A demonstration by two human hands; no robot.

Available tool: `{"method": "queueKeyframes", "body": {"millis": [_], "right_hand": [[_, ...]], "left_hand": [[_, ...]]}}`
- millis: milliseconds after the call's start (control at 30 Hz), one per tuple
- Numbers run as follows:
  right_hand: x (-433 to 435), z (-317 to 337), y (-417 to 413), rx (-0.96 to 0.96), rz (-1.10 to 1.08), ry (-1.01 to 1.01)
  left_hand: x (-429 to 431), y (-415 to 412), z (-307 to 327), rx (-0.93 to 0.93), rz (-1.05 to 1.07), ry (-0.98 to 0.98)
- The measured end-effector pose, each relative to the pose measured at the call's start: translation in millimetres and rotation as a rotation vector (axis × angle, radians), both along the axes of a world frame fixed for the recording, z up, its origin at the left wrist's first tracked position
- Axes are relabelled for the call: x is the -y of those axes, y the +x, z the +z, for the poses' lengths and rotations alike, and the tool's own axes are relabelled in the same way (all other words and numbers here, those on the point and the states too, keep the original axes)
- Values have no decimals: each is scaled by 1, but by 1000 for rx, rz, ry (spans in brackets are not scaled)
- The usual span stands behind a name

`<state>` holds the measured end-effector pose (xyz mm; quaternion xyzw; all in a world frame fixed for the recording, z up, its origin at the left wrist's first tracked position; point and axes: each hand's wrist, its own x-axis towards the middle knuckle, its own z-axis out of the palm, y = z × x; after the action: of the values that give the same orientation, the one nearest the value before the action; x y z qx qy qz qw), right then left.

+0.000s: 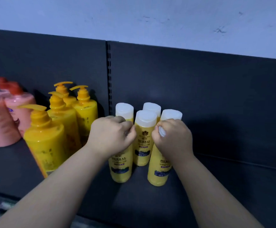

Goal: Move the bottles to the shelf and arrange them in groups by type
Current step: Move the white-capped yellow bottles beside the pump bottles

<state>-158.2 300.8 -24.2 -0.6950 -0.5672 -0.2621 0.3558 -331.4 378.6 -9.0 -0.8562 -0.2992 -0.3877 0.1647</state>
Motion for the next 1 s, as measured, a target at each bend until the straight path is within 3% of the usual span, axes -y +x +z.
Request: {"method": "queueKeyframes", "body": {"millis": [133,400,1000], "right_hand": [[-3,1,-12,-35,-54,4],[-8,3,-27,-32,-193,90],[-19,2,-34,-69,-234,48]], "left_hand": [[-27,-9,-5,49,-33,29],[-43,7,-11,258,-179,-124],[-56,29,-20,216,-295,-77]]}}
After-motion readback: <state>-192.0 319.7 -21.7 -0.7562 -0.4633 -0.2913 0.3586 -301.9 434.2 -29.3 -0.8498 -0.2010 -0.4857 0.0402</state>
